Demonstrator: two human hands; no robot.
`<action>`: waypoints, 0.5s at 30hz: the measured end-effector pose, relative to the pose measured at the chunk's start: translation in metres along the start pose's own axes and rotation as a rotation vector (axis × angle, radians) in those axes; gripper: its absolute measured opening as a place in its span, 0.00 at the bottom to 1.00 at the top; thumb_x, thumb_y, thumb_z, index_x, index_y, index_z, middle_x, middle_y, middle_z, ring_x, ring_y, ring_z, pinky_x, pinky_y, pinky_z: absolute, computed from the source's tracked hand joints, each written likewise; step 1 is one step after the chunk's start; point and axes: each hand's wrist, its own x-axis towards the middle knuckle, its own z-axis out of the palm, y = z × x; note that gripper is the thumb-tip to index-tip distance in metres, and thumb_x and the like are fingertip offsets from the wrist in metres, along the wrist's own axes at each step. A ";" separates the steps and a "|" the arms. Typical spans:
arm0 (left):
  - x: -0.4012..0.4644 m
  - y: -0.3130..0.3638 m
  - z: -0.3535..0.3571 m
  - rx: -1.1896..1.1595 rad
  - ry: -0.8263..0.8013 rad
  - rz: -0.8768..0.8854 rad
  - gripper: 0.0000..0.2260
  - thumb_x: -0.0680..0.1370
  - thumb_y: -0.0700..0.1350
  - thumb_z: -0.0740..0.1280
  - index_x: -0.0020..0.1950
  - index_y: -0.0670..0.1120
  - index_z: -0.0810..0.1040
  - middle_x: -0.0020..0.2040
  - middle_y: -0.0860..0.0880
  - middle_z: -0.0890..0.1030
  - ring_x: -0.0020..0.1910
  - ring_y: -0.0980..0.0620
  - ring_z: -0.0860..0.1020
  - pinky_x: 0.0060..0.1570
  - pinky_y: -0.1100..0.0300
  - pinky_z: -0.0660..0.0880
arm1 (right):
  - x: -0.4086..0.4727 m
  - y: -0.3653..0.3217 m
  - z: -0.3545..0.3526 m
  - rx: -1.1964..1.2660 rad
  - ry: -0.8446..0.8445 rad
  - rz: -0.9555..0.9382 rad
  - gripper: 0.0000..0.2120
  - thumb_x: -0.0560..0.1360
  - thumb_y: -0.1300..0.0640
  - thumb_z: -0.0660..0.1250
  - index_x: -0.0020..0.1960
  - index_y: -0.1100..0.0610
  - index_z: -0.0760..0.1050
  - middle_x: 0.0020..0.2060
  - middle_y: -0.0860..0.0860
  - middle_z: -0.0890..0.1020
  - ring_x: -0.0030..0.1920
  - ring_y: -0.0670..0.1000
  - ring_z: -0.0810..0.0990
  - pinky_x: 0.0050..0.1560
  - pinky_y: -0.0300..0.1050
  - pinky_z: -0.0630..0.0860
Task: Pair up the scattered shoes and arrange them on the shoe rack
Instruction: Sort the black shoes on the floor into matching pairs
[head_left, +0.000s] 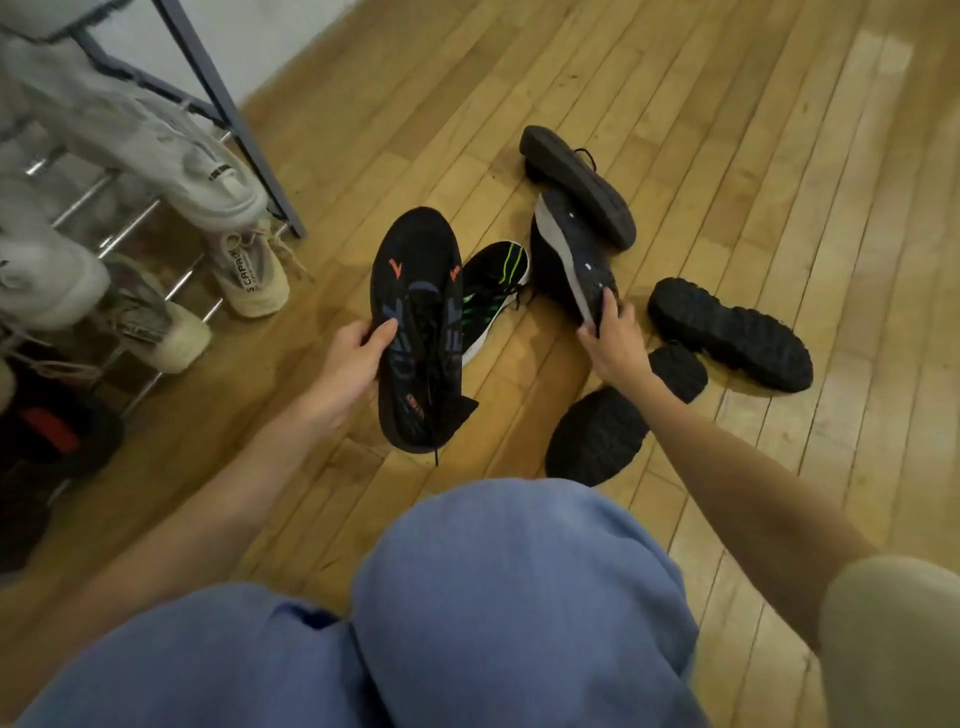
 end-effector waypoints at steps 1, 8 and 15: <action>-0.001 0.001 0.001 -0.006 0.003 -0.005 0.14 0.82 0.49 0.59 0.58 0.41 0.77 0.52 0.46 0.81 0.52 0.49 0.79 0.49 0.57 0.74 | -0.004 -0.002 -0.008 0.227 0.048 0.070 0.25 0.80 0.53 0.58 0.73 0.63 0.60 0.60 0.61 0.73 0.55 0.61 0.76 0.48 0.51 0.78; -0.002 0.007 0.000 0.014 0.018 -0.009 0.14 0.82 0.48 0.59 0.61 0.41 0.76 0.54 0.46 0.81 0.53 0.49 0.79 0.49 0.58 0.76 | -0.049 0.003 -0.036 1.105 -0.110 0.246 0.16 0.82 0.60 0.52 0.67 0.64 0.67 0.56 0.60 0.79 0.47 0.61 0.84 0.45 0.54 0.83; -0.010 0.004 -0.009 0.062 0.018 -0.047 0.16 0.82 0.48 0.59 0.63 0.40 0.75 0.56 0.46 0.81 0.55 0.49 0.79 0.49 0.58 0.75 | -0.071 0.002 -0.032 1.333 -0.091 0.280 0.13 0.83 0.58 0.51 0.64 0.62 0.65 0.48 0.58 0.81 0.48 0.65 0.84 0.47 0.49 0.83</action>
